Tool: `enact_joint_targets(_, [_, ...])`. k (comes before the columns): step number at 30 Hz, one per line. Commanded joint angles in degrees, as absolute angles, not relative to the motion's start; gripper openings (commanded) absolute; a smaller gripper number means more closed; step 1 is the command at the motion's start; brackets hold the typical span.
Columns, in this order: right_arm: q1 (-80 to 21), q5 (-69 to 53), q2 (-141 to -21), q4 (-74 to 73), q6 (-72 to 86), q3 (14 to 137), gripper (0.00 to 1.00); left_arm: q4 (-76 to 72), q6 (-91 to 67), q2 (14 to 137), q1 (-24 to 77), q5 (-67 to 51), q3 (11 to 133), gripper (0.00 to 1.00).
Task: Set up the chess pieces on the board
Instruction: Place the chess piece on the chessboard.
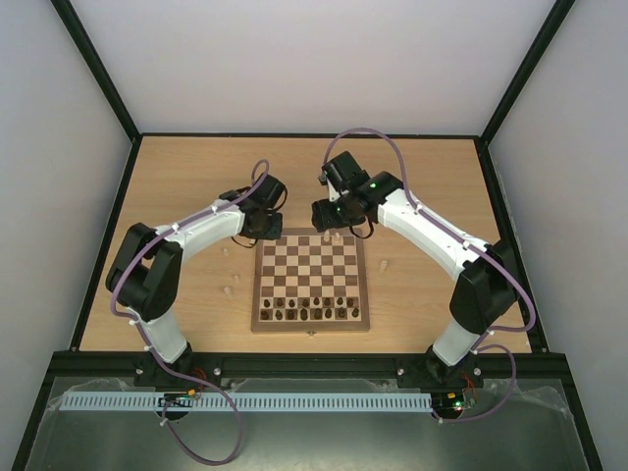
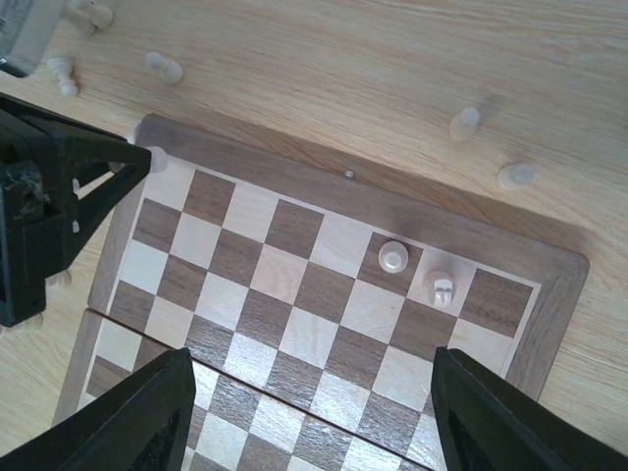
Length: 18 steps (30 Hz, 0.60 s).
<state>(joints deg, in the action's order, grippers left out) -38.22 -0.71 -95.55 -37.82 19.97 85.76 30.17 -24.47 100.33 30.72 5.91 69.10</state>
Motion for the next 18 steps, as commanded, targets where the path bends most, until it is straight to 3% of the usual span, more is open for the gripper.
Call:
enact_joint_targets(1, [-38.50,-1.57,-93.89,-39.20,19.71,84.32,0.67,34.60,-23.58,101.00,30.41,7.21,71.47,0.19])
enact_joint_targets(18, [-38.50,-2.14,-93.38,-38.02,18.81,82.37,0.67,35.84,-23.34,103.18,31.42,6.01,71.80,0.20])
